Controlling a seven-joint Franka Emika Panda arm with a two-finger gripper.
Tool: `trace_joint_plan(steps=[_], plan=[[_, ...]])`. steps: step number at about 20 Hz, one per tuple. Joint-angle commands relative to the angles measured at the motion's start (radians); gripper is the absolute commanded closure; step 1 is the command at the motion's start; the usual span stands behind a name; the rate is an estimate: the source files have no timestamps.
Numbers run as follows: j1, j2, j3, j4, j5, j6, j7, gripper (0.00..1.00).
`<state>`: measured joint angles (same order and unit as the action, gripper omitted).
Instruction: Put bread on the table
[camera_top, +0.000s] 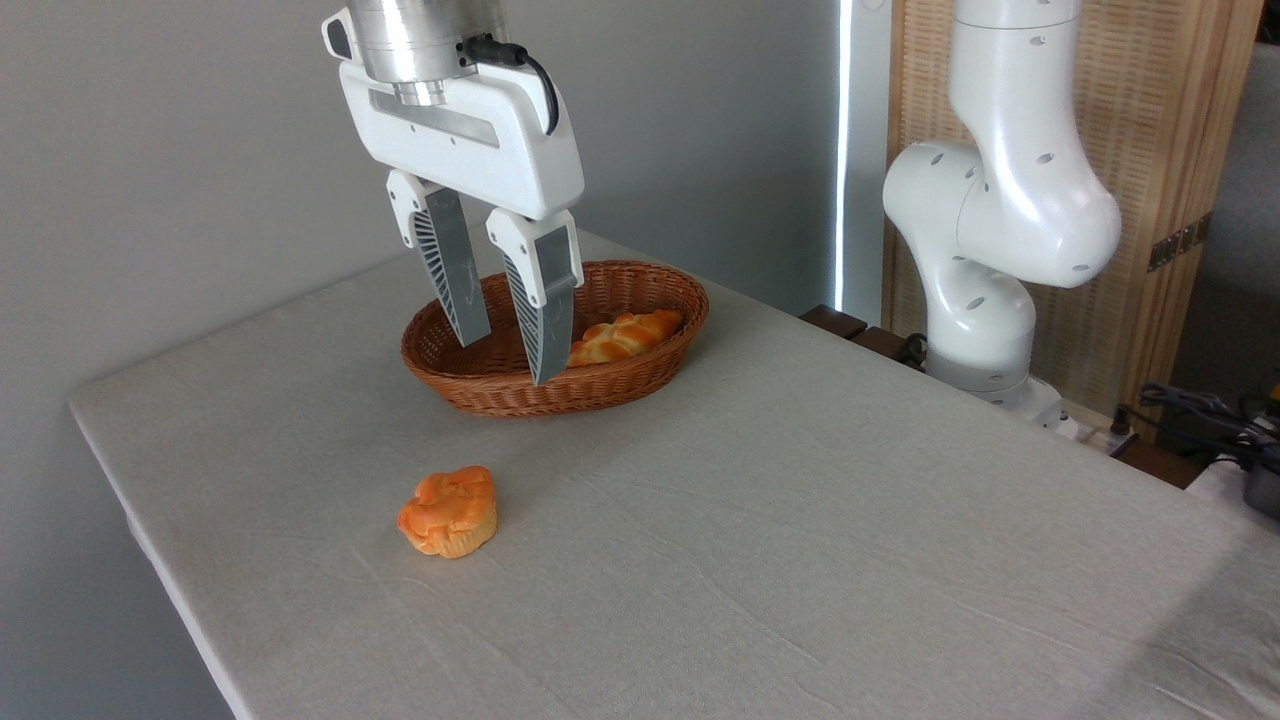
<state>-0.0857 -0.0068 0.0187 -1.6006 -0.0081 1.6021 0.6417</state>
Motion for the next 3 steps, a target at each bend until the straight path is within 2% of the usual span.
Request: trace_joint_plan(steps=[1,3], plan=[[-0.016,-0.001,0.012,0.008,0.007,-0.005,-0.007,0.0],[-0.016,-0.001,0.012,0.008,0.007,-0.005,-0.007,0.0]])
